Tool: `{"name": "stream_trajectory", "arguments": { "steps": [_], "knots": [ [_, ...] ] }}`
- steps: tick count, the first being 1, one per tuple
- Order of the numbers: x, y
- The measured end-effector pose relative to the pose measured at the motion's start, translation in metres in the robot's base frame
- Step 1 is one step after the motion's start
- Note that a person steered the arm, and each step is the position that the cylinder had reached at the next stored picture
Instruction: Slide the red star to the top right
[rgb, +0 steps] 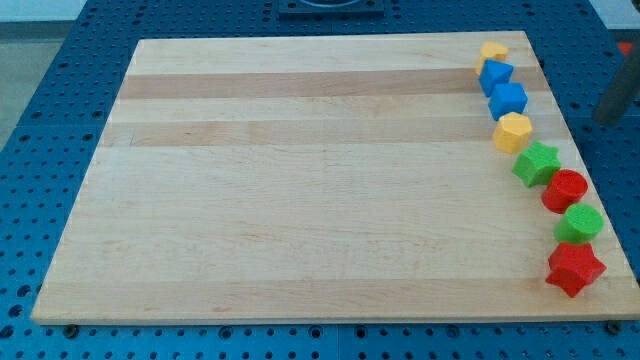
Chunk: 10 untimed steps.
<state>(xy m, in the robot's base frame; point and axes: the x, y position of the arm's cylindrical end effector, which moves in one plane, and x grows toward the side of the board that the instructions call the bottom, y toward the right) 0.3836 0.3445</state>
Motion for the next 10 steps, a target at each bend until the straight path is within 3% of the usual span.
{"name": "stream_trajectory", "arguments": {
  "steps": [1,4,6,10],
  "knots": [
    [0.005,0.000],
    [0.105,-0.003],
    [0.133,-0.021],
    [0.113,-0.045]
  ]
}}
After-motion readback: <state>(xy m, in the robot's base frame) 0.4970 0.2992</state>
